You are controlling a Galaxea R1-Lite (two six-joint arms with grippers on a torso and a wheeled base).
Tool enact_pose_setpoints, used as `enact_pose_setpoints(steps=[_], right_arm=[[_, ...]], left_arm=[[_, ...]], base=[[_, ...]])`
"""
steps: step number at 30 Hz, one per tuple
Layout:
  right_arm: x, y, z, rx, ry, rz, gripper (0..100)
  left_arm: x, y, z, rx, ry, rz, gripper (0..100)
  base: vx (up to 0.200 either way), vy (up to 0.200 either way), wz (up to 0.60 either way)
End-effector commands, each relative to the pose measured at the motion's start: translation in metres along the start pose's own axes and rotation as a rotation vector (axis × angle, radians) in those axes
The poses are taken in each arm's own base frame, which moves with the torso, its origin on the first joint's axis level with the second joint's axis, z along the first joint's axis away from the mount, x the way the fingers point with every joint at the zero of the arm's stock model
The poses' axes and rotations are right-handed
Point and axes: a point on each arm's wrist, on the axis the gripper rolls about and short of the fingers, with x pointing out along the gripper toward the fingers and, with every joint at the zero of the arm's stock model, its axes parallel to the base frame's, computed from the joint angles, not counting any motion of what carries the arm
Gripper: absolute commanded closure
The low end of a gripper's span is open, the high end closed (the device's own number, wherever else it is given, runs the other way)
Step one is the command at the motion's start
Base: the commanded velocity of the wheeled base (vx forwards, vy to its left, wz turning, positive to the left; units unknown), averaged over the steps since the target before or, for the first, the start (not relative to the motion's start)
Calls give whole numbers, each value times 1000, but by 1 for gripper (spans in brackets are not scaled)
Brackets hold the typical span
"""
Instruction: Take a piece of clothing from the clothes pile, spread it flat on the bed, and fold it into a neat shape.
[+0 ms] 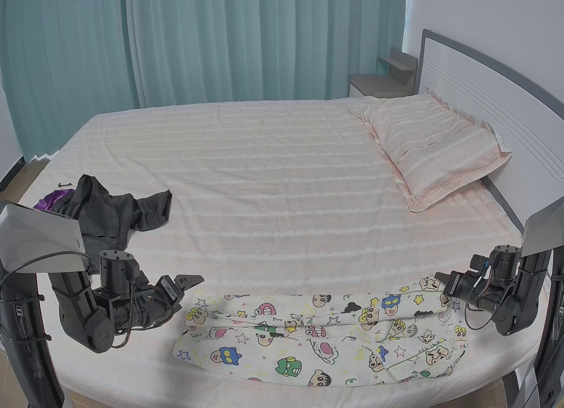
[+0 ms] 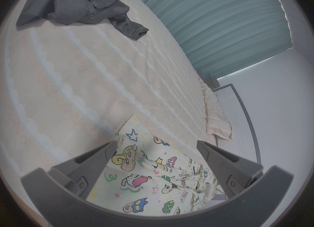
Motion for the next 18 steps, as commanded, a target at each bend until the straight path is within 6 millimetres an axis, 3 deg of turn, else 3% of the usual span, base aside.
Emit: enact_pose_setpoints(steps=[1,10,11,18], right_arm=[[12,-3,3,-6,-14,1,100],[23,-9,-2,8,30,-15,100],[23,-9,-3,10,32,-17,0],[12,-15,0,26,18,-44,0]], left_arm=[[0,0,0,-1,1,0,0],[0,0,0,-1,1,0,0],[0,0,0,-1,-1,1,0],[0,1,0,-1,1,2,0]], base=[[0,0,0],[0,0,0],[0,0,0],[0,0,0]])
